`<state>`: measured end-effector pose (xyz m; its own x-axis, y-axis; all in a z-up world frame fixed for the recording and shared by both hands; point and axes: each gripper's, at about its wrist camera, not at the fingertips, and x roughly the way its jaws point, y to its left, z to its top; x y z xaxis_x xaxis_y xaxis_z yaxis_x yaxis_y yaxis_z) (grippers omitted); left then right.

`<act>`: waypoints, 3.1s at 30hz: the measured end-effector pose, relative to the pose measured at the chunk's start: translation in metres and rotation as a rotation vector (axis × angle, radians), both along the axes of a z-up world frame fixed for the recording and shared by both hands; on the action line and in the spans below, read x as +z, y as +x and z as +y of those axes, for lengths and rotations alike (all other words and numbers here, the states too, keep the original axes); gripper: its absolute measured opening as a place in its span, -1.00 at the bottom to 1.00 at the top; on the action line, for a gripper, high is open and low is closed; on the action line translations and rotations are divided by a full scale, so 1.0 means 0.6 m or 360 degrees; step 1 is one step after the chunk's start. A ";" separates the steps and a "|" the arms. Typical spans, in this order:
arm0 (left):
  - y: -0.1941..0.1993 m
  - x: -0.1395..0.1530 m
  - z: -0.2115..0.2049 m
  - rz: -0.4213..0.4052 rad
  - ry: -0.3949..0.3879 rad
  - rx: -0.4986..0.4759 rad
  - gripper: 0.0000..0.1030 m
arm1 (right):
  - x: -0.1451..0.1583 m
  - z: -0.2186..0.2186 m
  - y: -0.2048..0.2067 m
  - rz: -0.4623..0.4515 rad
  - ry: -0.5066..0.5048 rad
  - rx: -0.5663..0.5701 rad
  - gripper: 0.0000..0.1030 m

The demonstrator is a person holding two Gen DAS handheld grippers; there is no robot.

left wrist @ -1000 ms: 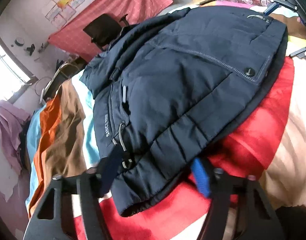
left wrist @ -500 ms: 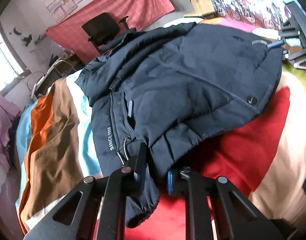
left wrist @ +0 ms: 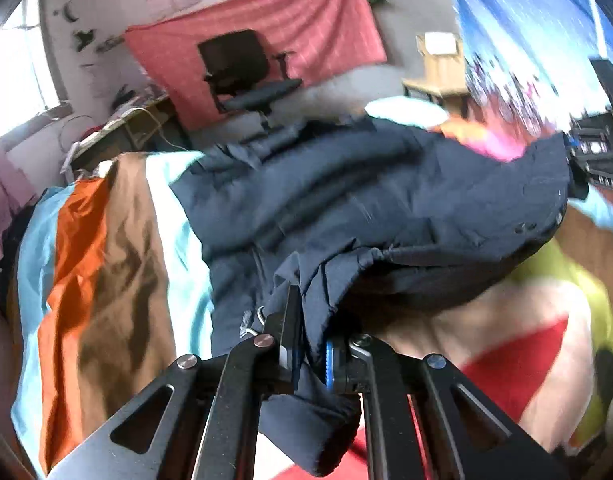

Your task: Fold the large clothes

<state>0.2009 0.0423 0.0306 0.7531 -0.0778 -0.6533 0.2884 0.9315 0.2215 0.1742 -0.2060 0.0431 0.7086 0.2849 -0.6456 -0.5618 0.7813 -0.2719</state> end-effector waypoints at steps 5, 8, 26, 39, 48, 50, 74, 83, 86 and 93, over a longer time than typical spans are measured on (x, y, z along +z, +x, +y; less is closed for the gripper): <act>0.078 0.078 0.022 -0.0099 -0.0139 0.0107 -0.87 | 0.093 0.001 0.081 -0.0088 0.0128 -0.0084 -0.81; 0.128 0.107 0.027 -0.0156 -0.0142 0.0157 -0.87 | 0.118 0.017 0.139 -0.0137 0.0091 -0.0087 -0.82; 0.452 0.145 0.052 -0.0303 0.0042 0.0510 -0.91 | 0.138 0.076 0.488 -0.0361 0.0285 -0.0356 -0.83; 0.598 0.027 0.093 -0.0106 0.0024 0.0625 -0.91 | 0.020 0.113 0.638 -0.0204 0.0222 -0.0431 -0.81; 0.608 0.016 0.099 -0.0099 -0.0130 0.0661 -0.80 | 0.010 0.097 0.644 -0.0130 0.0351 -0.0427 -0.35; 0.605 0.024 0.095 -0.0122 -0.0151 0.0663 -0.40 | 0.021 0.090 0.638 -0.0159 0.0404 -0.0424 0.00; 0.493 0.004 -0.006 -0.0221 -0.0266 0.0335 0.80 | -0.015 0.154 0.543 0.0011 0.0429 0.0019 1.00; 0.614 -0.002 0.057 -0.0143 -0.0270 0.0574 0.98 | -0.049 0.186 0.709 0.0265 0.0433 -0.0188 1.00; 0.636 -0.017 0.080 -0.0070 -0.0348 0.0573 0.99 | -0.072 0.172 0.743 0.0374 0.0501 -0.0233 1.00; 0.667 -0.039 0.068 -0.0022 -0.0274 0.0542 0.99 | -0.113 0.192 0.789 0.0502 0.0443 -0.0225 1.00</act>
